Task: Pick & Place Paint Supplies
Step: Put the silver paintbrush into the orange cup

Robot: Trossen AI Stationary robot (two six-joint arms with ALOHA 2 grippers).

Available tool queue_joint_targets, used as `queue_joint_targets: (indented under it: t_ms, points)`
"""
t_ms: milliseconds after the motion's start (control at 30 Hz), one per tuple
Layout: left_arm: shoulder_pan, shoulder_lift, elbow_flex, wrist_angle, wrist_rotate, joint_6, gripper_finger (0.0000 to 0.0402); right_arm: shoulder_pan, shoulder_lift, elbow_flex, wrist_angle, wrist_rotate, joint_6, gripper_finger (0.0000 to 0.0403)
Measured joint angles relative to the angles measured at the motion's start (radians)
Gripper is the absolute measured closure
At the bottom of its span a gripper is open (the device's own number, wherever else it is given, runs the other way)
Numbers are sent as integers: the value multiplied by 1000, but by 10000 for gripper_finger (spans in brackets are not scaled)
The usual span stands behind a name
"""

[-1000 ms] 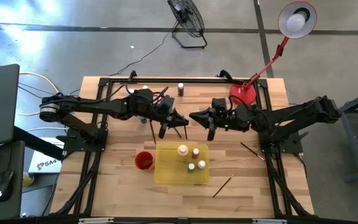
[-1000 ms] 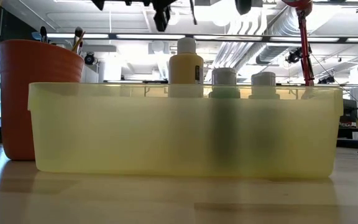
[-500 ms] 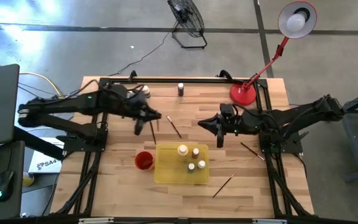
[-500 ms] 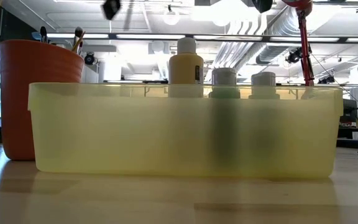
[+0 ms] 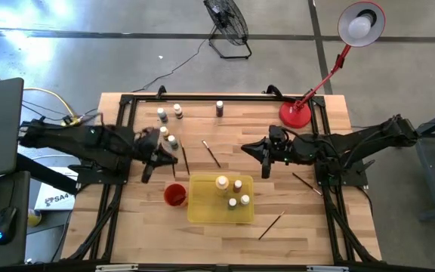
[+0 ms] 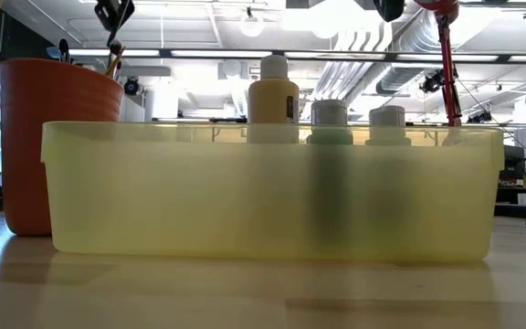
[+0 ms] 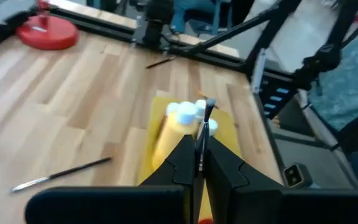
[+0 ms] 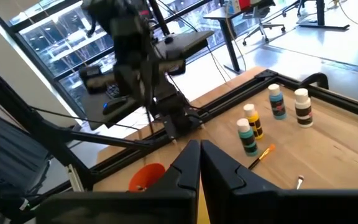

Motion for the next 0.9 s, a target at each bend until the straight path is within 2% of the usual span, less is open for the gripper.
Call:
queue_joint_targets:
  t_ms: [167, 433, 567, 900]
  points:
    - [-134, -8, -139, 193, -58, -44, 391, 0, 0, 0, 0, 3, 3, 400]
    - [-265, -2, -193, 171, -165, -90, 391, 0, 0, 0, 2, 29, 3, 401]
    - [-278, 26, -219, 167, -194, -92, 391, 0, 0, 0, 2, 32, 5, 401]
    - [-276, 152, -230, 200, -188, -100, 391, 0, 0, 0, 2, 52, 6, 401]
